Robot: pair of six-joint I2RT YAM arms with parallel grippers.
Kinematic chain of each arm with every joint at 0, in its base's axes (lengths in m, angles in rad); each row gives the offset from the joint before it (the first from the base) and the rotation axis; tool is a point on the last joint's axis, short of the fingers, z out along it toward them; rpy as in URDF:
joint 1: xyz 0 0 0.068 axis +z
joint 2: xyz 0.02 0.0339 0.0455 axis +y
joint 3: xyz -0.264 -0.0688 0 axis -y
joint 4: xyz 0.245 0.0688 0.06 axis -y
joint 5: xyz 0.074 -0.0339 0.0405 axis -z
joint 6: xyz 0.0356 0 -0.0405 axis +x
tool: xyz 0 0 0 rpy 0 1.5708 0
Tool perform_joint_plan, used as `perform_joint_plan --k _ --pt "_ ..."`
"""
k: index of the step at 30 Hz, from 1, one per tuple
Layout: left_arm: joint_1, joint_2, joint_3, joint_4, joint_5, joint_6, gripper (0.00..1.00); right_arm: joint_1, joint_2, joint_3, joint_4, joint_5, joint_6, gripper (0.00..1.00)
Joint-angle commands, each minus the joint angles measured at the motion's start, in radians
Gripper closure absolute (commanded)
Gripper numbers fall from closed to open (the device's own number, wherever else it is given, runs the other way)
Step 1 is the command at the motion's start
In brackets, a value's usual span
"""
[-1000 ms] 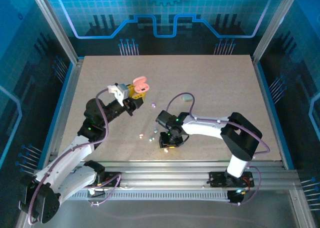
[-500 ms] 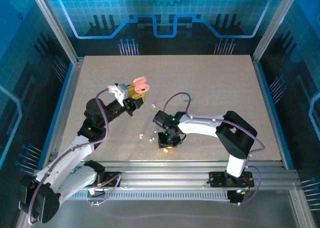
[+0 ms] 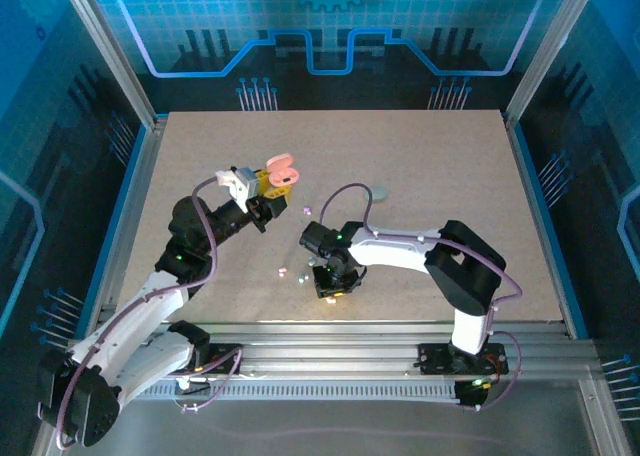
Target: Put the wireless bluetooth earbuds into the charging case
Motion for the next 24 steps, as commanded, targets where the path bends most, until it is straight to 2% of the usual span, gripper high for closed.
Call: perform_joint_plan --k 1,24 --pt "0.005 -0.004 -0.01 0.014 -0.005 0.005 0.65 0.019 0.025 0.034 -0.064 0.029 -0.035 0.69" --pt "0.005 -0.002 -0.011 0.013 -0.005 -0.002 0.65 0.045 0.09 0.091 -0.124 0.048 -0.077 0.74"
